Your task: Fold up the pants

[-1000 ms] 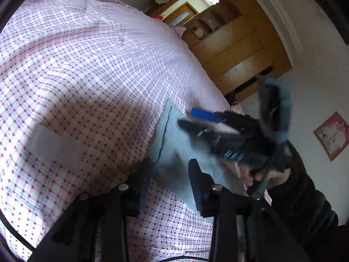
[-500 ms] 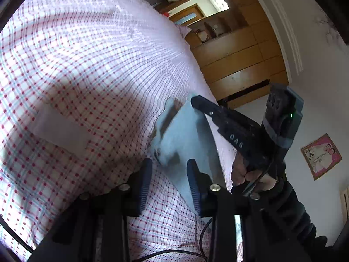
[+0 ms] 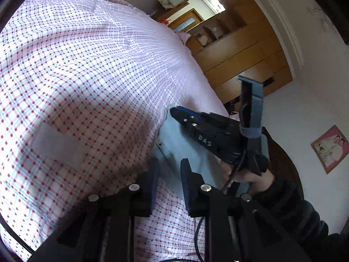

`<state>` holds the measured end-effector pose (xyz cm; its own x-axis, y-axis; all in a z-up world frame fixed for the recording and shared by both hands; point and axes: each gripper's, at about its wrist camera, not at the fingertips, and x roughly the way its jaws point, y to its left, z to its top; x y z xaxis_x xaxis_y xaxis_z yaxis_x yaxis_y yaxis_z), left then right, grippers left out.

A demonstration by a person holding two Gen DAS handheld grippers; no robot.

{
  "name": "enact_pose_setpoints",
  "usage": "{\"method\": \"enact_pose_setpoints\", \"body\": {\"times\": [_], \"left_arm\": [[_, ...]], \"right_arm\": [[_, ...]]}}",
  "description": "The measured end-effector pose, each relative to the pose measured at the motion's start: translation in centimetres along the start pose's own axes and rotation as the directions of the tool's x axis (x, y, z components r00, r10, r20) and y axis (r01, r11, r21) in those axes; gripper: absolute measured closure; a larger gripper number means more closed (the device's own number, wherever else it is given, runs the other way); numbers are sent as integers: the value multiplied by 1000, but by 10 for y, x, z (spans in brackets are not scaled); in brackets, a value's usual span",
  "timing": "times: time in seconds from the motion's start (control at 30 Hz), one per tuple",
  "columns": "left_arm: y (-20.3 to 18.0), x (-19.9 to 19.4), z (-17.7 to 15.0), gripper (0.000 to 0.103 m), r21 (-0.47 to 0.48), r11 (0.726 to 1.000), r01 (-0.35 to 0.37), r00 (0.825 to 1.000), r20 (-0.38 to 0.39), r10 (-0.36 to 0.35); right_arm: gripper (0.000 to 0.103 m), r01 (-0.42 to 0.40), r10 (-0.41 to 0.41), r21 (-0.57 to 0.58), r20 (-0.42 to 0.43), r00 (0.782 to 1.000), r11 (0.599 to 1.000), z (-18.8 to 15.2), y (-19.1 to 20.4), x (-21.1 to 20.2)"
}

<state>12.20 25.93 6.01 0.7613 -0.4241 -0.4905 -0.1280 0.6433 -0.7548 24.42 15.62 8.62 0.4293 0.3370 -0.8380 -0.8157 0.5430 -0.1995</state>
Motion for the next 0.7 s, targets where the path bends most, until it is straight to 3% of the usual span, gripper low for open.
{"method": "enact_pose_setpoints", "body": {"times": [0.2,0.3,0.4,0.47,0.53,0.6,0.7], "left_arm": [[-5,6,11,83,24,1000,-8,1000,3,8],[-1,21,13,83,-11,1000,11,999,-42,-12],[2,29,17,83,-32,999,34,999,-27,-35],[2,35,21,85,-42,998,46,999,-17,-47],[3,39,20,100,-35,998,43,999,-23,-44],[1,36,17,100,-9,1000,21,1000,-15,-21],[-2,24,15,101,12,1000,-18,1000,10,18]], "right_arm": [[74,10,-14,40,97,995,999,-36,12,-58],[74,39,-44,44,122,992,998,-73,35,-88],[74,26,-51,163,154,987,986,-119,44,-119],[74,18,-66,294,153,986,956,-157,40,-138],[74,54,-110,379,128,986,924,-186,33,-151],[74,85,-152,441,118,981,893,-209,23,-166],[73,126,-225,562,110,968,817,-250,-8,-196]]}}
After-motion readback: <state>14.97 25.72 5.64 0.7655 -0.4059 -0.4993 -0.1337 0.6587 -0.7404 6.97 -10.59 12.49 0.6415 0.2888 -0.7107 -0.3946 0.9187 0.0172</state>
